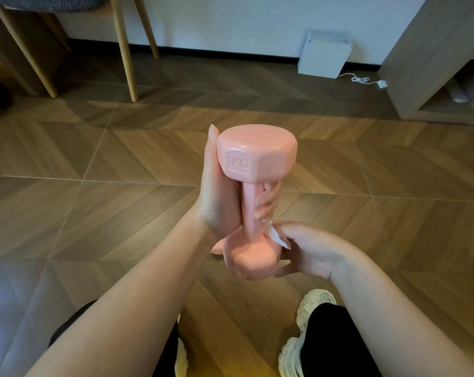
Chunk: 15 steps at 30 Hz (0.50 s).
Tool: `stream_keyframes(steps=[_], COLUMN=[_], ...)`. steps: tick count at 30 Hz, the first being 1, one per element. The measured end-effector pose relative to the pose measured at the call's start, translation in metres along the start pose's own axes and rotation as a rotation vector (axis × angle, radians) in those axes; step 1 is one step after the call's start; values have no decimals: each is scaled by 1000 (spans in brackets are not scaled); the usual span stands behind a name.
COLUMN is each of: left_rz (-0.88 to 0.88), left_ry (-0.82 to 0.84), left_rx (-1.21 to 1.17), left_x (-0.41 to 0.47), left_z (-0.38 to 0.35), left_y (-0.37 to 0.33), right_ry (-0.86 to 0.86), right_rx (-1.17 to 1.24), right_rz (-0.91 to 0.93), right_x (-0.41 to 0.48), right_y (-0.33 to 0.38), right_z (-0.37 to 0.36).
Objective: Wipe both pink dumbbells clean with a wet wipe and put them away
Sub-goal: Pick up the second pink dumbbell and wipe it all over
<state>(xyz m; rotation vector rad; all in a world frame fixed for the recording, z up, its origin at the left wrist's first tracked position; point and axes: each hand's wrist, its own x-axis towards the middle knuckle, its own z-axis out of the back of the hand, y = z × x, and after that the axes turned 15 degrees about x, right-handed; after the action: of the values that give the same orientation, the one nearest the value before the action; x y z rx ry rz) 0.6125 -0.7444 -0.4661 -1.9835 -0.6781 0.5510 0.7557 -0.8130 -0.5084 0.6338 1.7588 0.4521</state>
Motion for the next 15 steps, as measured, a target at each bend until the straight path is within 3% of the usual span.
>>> stream_keyframes(steps=[3,9,15], left_rz=[18,46,-31], left_ry=[-129,-483,-452], left_rx=[47,441,351], left_x=[-1,-2,0], left_z=[-1,6,-6], left_y=[-5,6,7], right_ry=[-59,-254,-305], right_rx=[82,196,93], right_rz=[47,80,52], right_x=[4,15,32], right_y=[-7,-12,-12], right_z=[-9,-11,-20])
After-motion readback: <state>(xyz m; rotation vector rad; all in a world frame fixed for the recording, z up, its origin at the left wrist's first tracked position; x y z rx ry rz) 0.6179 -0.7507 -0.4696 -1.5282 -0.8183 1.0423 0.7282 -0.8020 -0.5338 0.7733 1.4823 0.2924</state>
